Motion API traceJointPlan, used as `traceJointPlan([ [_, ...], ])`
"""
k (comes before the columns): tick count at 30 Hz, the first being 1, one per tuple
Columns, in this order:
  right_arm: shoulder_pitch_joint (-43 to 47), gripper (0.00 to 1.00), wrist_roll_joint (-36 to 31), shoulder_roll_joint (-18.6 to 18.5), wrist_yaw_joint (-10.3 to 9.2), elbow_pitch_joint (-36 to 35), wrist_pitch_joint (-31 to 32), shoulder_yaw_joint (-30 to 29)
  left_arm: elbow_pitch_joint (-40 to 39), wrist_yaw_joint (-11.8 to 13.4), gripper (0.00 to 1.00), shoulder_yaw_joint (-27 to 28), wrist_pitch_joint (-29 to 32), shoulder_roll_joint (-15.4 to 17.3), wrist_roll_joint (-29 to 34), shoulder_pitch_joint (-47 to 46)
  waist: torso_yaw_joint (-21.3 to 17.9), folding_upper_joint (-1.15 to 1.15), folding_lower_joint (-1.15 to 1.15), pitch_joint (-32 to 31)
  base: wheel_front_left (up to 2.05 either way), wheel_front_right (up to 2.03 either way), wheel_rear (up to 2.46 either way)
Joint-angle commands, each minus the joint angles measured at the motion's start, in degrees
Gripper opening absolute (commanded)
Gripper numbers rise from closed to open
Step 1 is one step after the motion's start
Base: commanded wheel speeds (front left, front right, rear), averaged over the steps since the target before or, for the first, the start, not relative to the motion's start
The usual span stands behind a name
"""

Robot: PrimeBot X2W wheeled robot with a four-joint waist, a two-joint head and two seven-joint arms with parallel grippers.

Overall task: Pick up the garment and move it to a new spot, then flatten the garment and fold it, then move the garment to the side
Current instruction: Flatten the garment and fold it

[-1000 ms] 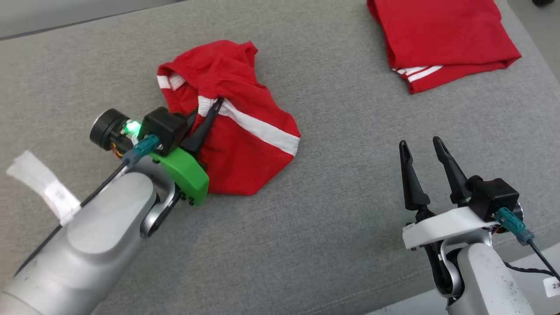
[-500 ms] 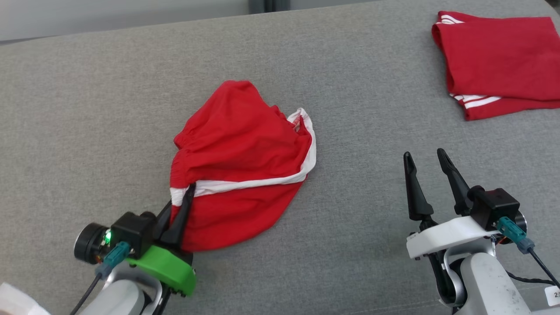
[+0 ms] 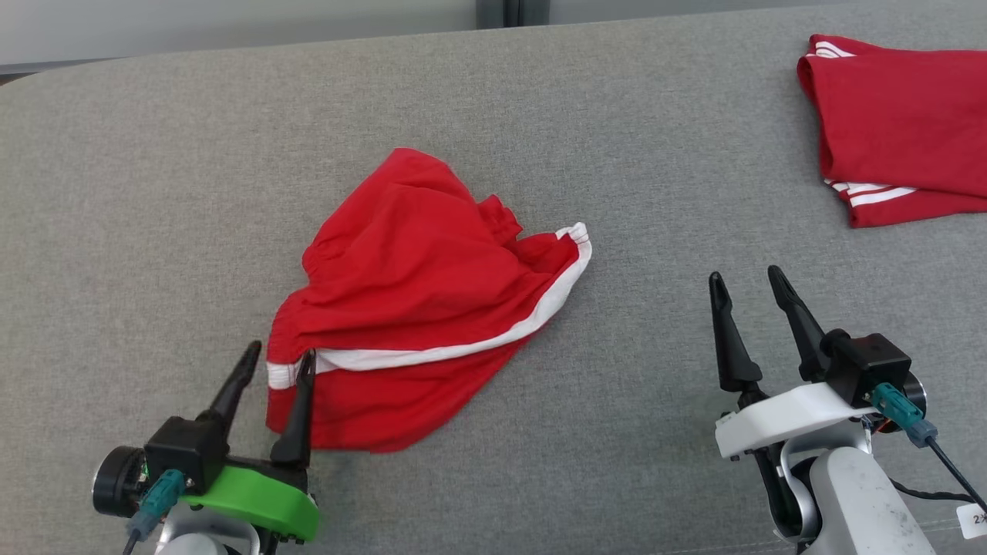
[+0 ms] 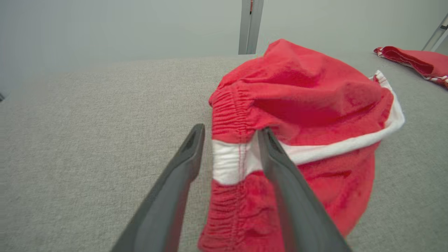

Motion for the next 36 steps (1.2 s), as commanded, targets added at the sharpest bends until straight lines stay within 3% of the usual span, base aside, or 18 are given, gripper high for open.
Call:
traceJointPlan([
  [1, 0.5, 1.00, -0.3, -0.3, -0.07, 0.1, -0.1, -0.3, -0.8, -0.3, 1.00, 1.9, -0.2, -0.6, 2.0, 1.4, 0.1, 0.00, 0.00, -0.4, 0.00, 0.00, 0.00],
  [13, 1.4, 1.00, -0.7, -0.4, -0.07, 0.5, -0.1, -1.1, -9.8, -3.1, 1.00, 22.9, -0.2, -11.1, 13.2, 7.2, 1.1, 0.00, 0.00, -2.8, 0.00, 0.00, 0.00],
  [19, 1.9, 1.00, -0.3, -0.5, -0.07, 1.0, -0.1, -0.9, -9.6, -5.4, 1.00, 31.7, -0.2, -15.8, 18.1, 8.8, 1.1, 0.00, 0.00, -3.6, 0.00, 0.00, 0.00],
  [27, 2.1, 1.00, 0.3, -0.4, -0.07, 2.4, -0.1, -0.5, -5.6, -8.9, 1.00, 35.9, -0.2, -18.3, 22.2, 9.1, 1.0, 0.00, 0.00, -4.1, 0.00, 0.00, 0.00],
  [36, -2.2, 1.00, -0.2, -1.5, -0.07, 4.2, -0.1, 3.1, -4.0, -10.3, 1.00, 37.5, -0.2, -19.5, 24.7, 7.8, 1.6, 0.00, 0.00, -3.9, 0.00, 0.00, 0.00],
])
